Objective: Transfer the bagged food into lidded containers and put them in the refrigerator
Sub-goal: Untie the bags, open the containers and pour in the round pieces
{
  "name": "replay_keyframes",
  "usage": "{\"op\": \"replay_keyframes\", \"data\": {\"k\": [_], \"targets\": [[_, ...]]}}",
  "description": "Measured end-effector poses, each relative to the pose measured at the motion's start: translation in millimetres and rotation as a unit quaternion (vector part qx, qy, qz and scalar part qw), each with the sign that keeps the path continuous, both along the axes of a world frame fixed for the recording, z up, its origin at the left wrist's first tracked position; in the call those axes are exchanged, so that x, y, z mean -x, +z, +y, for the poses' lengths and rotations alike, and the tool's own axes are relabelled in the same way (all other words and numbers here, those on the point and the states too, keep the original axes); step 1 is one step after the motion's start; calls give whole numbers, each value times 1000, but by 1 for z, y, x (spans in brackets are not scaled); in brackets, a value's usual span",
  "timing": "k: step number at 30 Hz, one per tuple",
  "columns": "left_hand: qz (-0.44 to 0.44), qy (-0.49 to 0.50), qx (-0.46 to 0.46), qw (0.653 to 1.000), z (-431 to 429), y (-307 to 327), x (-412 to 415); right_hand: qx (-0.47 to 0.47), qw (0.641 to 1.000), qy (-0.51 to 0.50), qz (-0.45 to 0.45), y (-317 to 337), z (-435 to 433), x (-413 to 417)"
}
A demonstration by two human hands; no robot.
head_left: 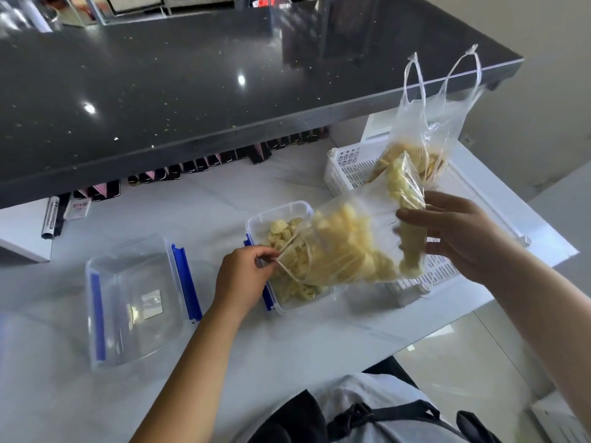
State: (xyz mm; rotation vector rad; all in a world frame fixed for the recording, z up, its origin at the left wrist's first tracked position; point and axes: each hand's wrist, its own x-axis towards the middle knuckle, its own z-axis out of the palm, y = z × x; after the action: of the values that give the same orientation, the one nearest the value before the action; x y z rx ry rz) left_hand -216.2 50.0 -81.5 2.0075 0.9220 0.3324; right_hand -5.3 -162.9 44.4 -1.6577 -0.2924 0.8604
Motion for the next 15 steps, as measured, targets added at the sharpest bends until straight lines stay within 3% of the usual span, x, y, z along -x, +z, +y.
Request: {"op": "replay_keyframes", "data": {"k": [6,15], "targets": [[-8,-31,-215,976,8,-25,-2,-9,1000,5,-10,6,2,0],[-53,-7,-162,985,2,-46,-1,-1,1000,17,-15,11,4,3]]}}
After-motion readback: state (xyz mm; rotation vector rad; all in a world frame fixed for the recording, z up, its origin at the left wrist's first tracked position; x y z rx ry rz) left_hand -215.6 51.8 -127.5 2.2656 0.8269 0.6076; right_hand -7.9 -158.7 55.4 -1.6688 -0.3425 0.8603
